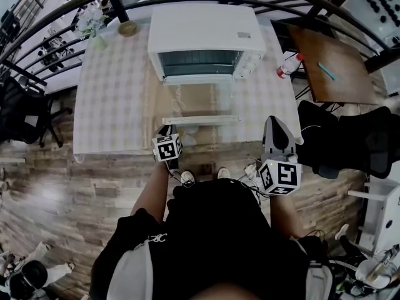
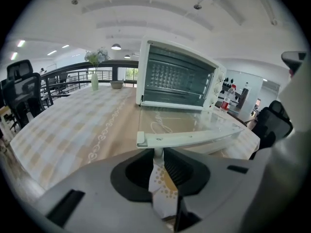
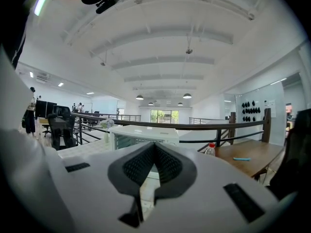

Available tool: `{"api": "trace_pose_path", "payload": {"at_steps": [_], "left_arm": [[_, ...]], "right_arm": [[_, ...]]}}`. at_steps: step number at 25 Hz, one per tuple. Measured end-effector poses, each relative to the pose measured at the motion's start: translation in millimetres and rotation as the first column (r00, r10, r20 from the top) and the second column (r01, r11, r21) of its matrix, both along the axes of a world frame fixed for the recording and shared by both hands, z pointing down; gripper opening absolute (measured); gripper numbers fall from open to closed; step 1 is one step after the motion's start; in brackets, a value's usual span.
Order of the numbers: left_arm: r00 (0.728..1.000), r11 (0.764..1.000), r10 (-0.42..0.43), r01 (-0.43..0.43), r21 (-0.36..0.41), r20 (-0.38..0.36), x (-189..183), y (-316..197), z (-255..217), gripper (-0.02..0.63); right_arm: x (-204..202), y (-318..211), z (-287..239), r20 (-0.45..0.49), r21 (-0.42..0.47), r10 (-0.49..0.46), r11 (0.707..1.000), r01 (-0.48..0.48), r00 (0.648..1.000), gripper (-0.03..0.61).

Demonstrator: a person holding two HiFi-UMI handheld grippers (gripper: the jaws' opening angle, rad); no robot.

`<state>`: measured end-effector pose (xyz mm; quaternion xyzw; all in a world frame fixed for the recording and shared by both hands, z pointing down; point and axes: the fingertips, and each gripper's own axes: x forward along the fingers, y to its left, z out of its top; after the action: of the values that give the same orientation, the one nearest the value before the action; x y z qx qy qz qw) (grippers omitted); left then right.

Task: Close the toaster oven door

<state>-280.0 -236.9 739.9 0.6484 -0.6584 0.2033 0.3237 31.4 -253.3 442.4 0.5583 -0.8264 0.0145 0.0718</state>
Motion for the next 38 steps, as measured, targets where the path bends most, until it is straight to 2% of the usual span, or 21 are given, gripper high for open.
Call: {"api": "trace_pose_path", "payload": {"at_steps": [6, 12, 20, 25, 31, 38], "left_arm": [[1.0, 1.0, 0.015, -0.015, 0.019, 0.017, 2.0, -3.4, -7.4, 0.078], [0.999, 0.995, 0.009, -0.013, 0.101, 0.041, -1.4, -13.6, -38.1, 0.078], [1.0, 0.977, -0.007, 0.0, 0.214, 0.031, -5.1, -33.9, -91.7, 0.083], [0.998, 0.969, -0.042, 0.049, 0.24, -0.037, -9.8, -52.1, -121.1, 0.083], [0.992, 0.959, -0.039, 0.071, 0.273, -0.12, -16.4, -74.2, -149.3, 0.086], [0.992, 0.945, -0.032, 0.069, 0.32, -0.122, -22.5, -107.4, -177.6, 0.089]], "right_arm": [[-2.0, -1.6, 1.1, 0.014, 0.001, -0.006, 1.0, 0.006, 1.0, -0.008], [-4.7, -4.2, 2.1, 0.031, 0.003, -0.017, 1.0, 0.017, 0.999, -0.008], [-1.5, -8.1, 0.6, 0.061, 0.005, -0.02, 1.0, 0.02, 0.998, -0.008], [5.7, -9.9, 2.6, 0.074, 0.01, -0.007, 1.0, 0.006, 0.997, -0.008], [19.4, -14.1, 3.2, 0.098, 0.013, 0.03, 0.999, -0.031, 0.995, -0.008], [32.5, -21.4, 1.4, 0.124, 0.021, 0.073, 0.997, -0.076, 0.99, -0.008]]}}
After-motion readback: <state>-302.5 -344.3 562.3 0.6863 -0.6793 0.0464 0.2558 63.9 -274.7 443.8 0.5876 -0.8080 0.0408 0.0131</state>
